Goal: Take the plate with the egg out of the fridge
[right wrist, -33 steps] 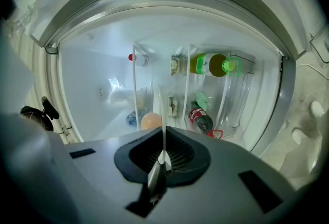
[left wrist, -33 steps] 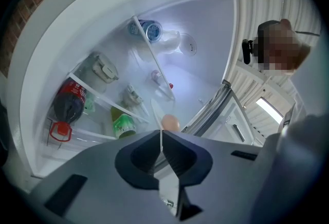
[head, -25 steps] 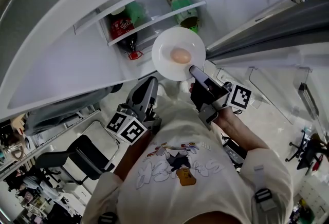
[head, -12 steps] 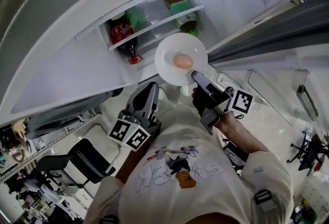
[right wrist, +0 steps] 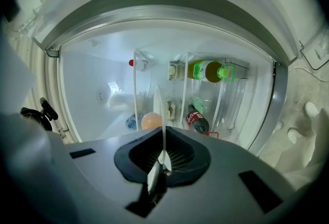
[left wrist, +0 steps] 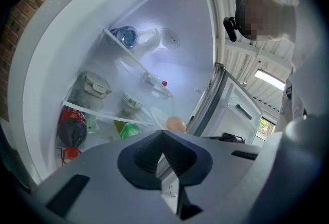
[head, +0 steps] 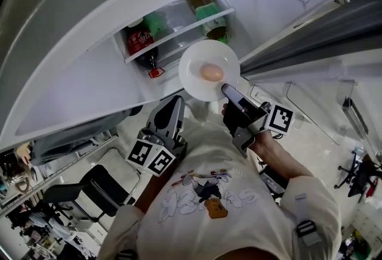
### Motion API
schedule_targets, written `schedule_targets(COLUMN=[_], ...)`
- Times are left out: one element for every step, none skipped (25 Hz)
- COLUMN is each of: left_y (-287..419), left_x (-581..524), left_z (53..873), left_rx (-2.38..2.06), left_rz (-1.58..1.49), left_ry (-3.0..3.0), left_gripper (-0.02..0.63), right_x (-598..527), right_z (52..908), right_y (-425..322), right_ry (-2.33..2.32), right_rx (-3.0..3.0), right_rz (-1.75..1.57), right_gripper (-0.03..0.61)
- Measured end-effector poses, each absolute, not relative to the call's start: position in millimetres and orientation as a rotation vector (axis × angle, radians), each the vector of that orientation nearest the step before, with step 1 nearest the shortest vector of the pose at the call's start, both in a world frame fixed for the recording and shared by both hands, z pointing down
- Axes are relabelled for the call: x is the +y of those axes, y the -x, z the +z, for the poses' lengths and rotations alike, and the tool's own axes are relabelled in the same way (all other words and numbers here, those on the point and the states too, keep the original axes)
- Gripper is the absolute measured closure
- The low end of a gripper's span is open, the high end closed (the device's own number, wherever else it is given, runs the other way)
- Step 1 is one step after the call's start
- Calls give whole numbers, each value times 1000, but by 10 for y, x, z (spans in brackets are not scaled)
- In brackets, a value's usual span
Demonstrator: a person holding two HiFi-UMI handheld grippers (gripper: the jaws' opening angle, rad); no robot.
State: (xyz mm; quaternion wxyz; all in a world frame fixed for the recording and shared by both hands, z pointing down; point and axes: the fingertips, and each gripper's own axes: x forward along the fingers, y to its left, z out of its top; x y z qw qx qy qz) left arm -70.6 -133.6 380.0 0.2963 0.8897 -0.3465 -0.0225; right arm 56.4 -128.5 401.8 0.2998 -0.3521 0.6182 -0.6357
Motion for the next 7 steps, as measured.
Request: schedule_targets(left_y=[710, 708, 698, 683, 664, 644, 624], left_x=[-1335, -1323, -1307, -1298, -1296, -1299, -1302], left_z=[3803, 3809, 3812, 3811, 3805, 3797, 3788], left_rx=[-919, -918, -919, -923, -927, -931, -935], left_rz=[-56, -49, -38, -28, -19, -12, -6], left_ry=[-2367, -2368, -2372, -2378, -2386, -2394, -2402], left_gripper=[617, 617, 617, 617, 617, 617, 617], right_x=[-1284, -1270, -1250, -1236, -1233, -1236, -1241], right_z=[4018, 4025, 4036, 4046, 4052, 4055, 4055], right_y=[-554, -552, -561, -581, -603, -627, -651], right_ry=[935, 937, 940, 943, 946, 949, 952], right_rx=[1638, 1632, 1627, 1624, 1621, 1620, 1619], right_rz=[-1688, -1690, -1695, -1699, -1701, -1703, -1703], right_gripper=[560, 560, 560, 560, 560, 560, 560])
